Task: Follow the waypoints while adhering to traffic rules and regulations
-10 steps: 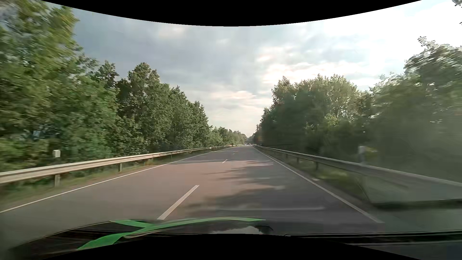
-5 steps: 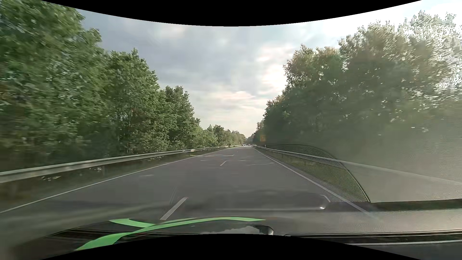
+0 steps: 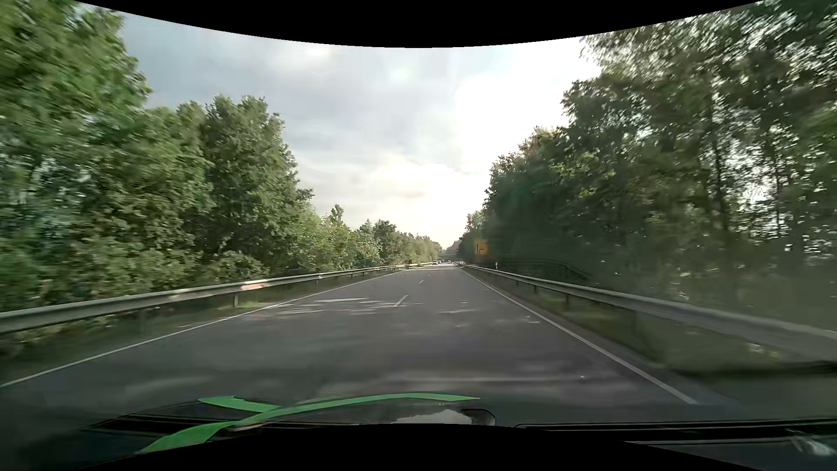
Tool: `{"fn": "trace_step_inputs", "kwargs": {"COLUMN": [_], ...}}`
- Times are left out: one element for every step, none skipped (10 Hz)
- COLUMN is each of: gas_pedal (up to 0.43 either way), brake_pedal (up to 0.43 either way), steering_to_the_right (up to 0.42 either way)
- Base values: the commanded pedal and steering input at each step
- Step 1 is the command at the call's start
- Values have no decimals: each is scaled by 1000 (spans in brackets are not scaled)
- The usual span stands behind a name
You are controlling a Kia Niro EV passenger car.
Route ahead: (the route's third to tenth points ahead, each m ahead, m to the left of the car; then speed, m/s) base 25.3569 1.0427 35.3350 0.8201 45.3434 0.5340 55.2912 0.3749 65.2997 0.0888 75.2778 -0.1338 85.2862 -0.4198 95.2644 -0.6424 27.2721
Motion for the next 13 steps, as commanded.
{"fn": "trace_step_inputs", "kwargs": {"gas_pedal": [287,287,280,268,268,268,268,280,287,287,287,287,287], "brake_pedal": [0,0,0,0,0,0,0,0,0,0,0,0,0], "steering_to_the_right": [2,1,1,1,0,1,0,0,1,0,0,0,0]}}
